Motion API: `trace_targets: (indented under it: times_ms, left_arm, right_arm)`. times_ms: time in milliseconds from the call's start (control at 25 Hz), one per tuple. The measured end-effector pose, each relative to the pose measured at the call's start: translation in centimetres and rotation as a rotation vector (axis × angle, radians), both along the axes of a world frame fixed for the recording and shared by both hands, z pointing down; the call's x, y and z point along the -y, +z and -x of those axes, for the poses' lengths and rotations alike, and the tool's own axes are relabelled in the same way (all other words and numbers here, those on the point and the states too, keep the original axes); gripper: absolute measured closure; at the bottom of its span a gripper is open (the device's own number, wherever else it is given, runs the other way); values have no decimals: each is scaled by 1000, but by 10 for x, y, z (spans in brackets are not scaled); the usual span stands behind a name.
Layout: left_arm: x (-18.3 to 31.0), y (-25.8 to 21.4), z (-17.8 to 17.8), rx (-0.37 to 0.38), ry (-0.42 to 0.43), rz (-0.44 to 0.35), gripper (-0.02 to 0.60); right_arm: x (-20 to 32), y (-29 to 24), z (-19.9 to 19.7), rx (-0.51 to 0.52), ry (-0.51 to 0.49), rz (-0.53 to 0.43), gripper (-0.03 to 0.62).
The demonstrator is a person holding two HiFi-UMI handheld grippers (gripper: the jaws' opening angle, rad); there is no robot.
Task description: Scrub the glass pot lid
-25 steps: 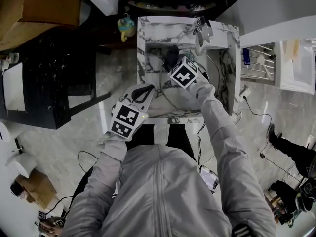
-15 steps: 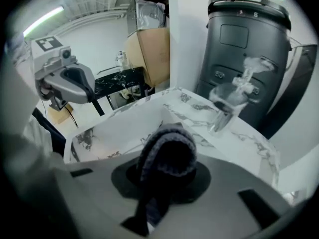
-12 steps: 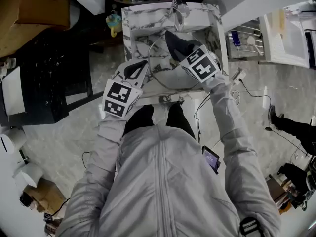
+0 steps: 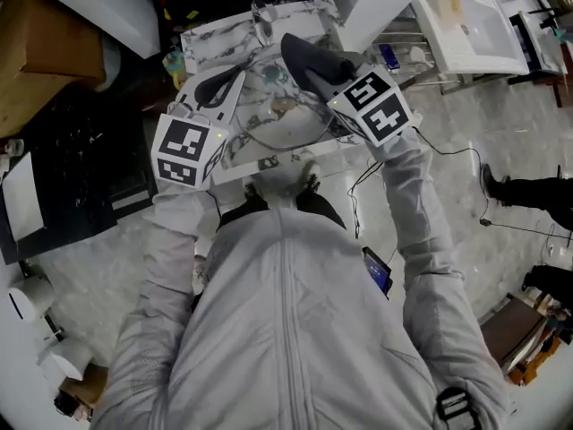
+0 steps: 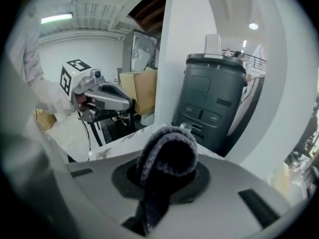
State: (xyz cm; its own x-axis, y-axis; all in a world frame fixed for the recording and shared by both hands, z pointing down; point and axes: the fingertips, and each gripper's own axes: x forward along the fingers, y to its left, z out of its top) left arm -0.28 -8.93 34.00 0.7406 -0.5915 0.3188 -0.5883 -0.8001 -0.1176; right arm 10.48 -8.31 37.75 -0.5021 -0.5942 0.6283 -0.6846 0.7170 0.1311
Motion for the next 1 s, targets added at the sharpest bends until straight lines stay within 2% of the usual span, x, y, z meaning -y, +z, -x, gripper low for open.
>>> trace_targets:
  times_ms: [280, 520, 800, 1000]
  left_arm:
    - [-3, -65, -14, -45, 11, -134, 554]
    - [-5, -103, -26, -67, 34, -229, 554]
    - [-8, -123, -36, -89, 51, -252, 554]
    - [-10, -132, -43, -70, 70, -279, 554]
  right_arm:
    - [-22, -68, -31, 76, 121, -129, 526]
    - [-35, -118, -58, 128, 243, -256, 528]
    - [-54, -152, -79, 183, 342, -348, 528]
    - [-62, -164, -92, 219, 393, -377, 530]
